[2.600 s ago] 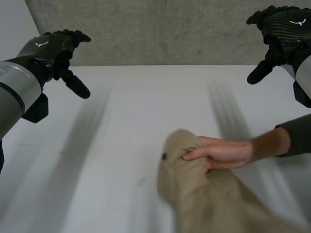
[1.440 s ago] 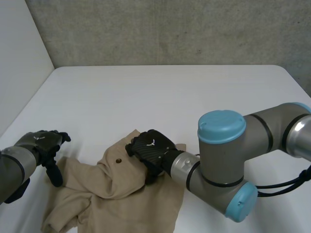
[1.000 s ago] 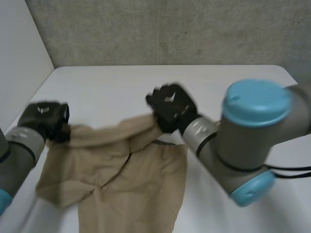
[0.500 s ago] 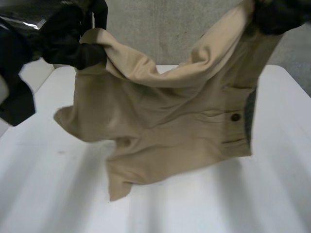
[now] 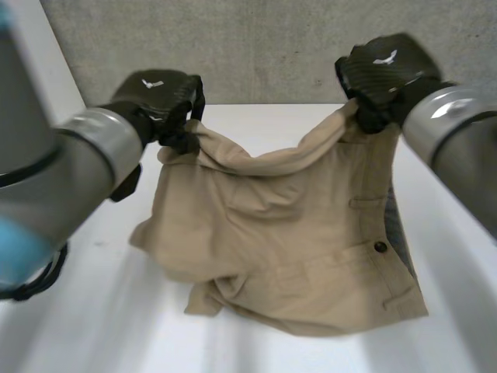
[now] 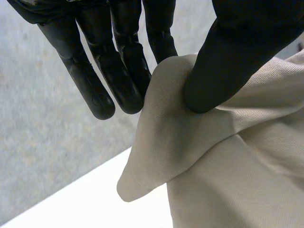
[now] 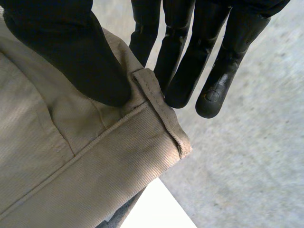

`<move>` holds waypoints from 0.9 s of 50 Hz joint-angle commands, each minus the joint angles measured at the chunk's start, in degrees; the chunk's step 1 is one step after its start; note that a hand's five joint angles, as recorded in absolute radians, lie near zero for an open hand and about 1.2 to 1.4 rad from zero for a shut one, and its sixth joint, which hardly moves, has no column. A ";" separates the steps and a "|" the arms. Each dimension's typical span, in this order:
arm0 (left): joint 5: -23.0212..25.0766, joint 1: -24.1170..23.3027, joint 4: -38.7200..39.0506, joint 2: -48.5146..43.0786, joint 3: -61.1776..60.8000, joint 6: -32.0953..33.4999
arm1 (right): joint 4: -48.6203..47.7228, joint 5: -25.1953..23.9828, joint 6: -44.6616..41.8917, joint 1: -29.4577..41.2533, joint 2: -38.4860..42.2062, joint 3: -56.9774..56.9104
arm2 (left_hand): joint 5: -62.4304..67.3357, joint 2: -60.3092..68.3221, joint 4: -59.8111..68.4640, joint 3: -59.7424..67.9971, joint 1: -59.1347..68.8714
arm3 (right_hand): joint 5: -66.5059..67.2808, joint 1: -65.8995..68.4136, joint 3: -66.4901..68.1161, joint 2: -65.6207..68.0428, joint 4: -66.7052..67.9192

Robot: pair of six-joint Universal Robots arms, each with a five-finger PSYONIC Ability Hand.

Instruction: Fold the shorts.

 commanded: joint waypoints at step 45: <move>-1.47 0.14 19.71 -4.07 -18.94 2.07 | -4.59 -12.19 -5.07 -13.19 11.94 10.83 | -41.29 -46.41 -46.58 -46.14 -43.12 | -56.38 -45.74 -57.39 -57.04 -57.88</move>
